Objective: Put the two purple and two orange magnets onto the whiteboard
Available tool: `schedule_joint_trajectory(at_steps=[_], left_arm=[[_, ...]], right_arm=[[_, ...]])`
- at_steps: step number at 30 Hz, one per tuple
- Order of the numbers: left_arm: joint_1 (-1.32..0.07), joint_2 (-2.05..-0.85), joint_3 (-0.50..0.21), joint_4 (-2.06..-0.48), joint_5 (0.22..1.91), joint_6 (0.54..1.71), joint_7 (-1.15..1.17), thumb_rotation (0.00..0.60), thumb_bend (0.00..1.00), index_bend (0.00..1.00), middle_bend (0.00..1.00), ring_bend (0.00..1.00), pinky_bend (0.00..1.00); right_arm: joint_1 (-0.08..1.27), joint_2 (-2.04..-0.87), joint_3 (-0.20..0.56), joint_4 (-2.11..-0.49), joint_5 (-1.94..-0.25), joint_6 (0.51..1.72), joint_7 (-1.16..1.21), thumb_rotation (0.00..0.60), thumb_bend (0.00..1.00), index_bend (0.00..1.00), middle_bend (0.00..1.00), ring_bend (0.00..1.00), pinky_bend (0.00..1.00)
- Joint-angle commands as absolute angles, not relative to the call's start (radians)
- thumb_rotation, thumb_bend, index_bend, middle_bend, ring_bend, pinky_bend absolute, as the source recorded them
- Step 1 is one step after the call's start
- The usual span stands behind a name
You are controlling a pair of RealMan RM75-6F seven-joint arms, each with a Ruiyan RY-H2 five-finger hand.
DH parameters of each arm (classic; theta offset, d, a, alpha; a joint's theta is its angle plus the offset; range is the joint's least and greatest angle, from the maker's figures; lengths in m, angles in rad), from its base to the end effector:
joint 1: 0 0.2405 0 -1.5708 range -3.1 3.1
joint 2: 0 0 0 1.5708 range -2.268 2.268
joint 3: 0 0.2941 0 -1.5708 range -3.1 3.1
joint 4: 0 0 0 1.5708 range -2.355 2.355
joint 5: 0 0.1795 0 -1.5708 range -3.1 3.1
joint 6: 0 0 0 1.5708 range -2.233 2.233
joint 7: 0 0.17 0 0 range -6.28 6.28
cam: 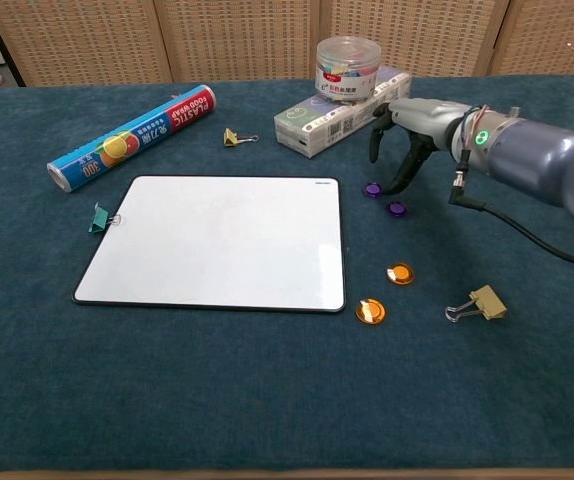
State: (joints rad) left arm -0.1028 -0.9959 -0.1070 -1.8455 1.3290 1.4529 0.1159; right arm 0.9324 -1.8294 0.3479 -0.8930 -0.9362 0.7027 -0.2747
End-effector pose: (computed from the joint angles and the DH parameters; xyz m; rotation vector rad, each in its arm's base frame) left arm -0.3136 0.2180 0.2375 -1.2702 -0.9543 -0.8547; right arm -0.1647 -0.4760 -0.0499 1.7140 -1.0691 0.8246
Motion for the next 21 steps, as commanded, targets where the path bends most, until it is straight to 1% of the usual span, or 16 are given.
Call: schedule_joint_trajectory(at_steps=[1,13,16,21], left_arm=[[-0.103,-0.995,-0.108,-1.846,1.327,1.453,0.114,0.6,0.07,0.0,0.0,0.0,0.0],[-0.103,-0.992,-0.109,-1.847,1.322,1.453,0.11,0.6,0.07,0.0,0.0,0.0,0.0],[-0.102,-0.991,-0.109,-1.847,1.322,1.455,0.108,0.6,0.07,0.0,0.0,0.0,0.0],[-0.102,-0.989,-0.108,-1.848,1.323,1.455,0.105,0.6,0.07,0.0,0.0,0.0,0.0]], right_arm=[[0.939,-1.839,0.346,-0.876,-0.93,0.695,-0.27,0.6,0.22,0.41,0.0,0.0,0.0],[0.939,-1.849,0.34,-0.845,-0.919,0.684,-0.247,0.6,0.24,0.42,0.0,0.0,0.0],[0.938,-1.846,0.335,-0.851,-0.922,0.682,-0.244,0.6,0.25,0.45,0.0,0.0,0.0],[0.939,-1.849,0.332,-0.854,-0.915,0.676,-0.245,0.6,0.25,0.46,0.0,0.0,0.0]])
